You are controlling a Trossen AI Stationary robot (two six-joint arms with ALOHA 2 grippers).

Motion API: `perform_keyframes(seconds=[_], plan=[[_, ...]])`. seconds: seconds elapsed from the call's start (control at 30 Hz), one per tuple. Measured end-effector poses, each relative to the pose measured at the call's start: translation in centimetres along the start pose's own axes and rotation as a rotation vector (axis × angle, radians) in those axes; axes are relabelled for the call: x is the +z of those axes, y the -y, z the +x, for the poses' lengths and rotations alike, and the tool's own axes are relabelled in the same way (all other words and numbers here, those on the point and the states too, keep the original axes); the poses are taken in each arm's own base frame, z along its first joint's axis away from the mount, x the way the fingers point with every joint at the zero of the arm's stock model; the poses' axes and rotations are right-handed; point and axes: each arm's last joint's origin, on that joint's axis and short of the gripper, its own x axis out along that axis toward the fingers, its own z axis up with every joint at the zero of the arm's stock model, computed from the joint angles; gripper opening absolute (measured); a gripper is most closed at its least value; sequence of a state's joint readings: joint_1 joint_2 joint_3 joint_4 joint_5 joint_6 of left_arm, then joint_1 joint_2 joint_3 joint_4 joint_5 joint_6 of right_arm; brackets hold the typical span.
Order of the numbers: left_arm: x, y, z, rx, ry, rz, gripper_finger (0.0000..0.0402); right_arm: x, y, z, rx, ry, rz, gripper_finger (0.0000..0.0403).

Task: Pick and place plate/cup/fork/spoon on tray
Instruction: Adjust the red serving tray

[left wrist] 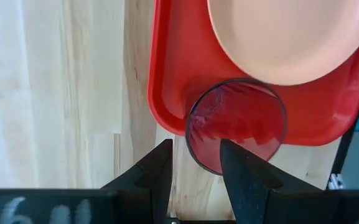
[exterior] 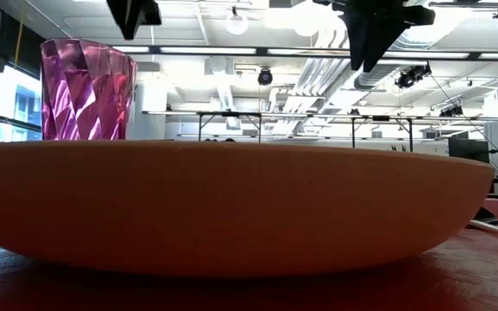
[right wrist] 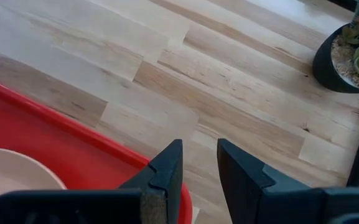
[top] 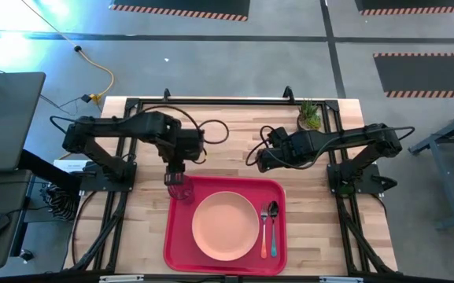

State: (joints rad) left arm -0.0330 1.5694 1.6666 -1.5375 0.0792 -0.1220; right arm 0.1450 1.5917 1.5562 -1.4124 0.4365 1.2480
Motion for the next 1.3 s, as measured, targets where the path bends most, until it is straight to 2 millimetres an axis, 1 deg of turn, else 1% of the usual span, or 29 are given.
perform_keyframes(seconds=[0.13,0.3,0.43,0.53,0.7,0.83,0.93,1.13,1.3], plan=[[-0.9,0.0,-1.6,-0.007,0.050,-0.017,0.0124,-0.5,-0.2,-0.2,0.013,-0.016,-0.015,0.0091],[-2.7,0.3,-3.4,-0.015,0.129,-0.073,0.0124,-1.9,-0.7,-0.9,0.056,-0.053,-0.052,0.0091],[-3.6,1.1,-4.7,-0.043,0.221,-0.107,0.0124,-3.6,-1.4,-1.7,0.112,-0.089,-0.033,0.0091],[-4.1,2.2,-5.3,-0.055,0.279,-0.106,0.0124,-5.2,-2.0,-2.5,0.166,-0.135,-0.016,0.0091],[-4.7,4.3,-5.2,-0.002,0.309,-0.092,0.0124,-7.9,-2.8,-3.9,0.252,-0.177,0.059,0.0091],[-5.3,6.0,-5.1,0.002,0.310,-0.068,0.0124,-10.1,-3.3,-5.2,0.325,-0.230,0.138,0.0091],[-5.7,7.0,-5.0,-0.006,0.311,-0.073,0.0124,-11.9,-3.9,-5.7,0.366,-0.270,0.188,0.0091],[-7.0,9.0,-5.0,-0.034,0.293,-0.011,0.0124,-16.0,-6.1,-5.9,0.432,-0.394,0.229,0.0091],[-7.3,9.5,-4.9,-0.040,0.289,0.018,0.0124,-19.0,-7.8,-6.1,0.509,-0.466,0.289,0.0091]])
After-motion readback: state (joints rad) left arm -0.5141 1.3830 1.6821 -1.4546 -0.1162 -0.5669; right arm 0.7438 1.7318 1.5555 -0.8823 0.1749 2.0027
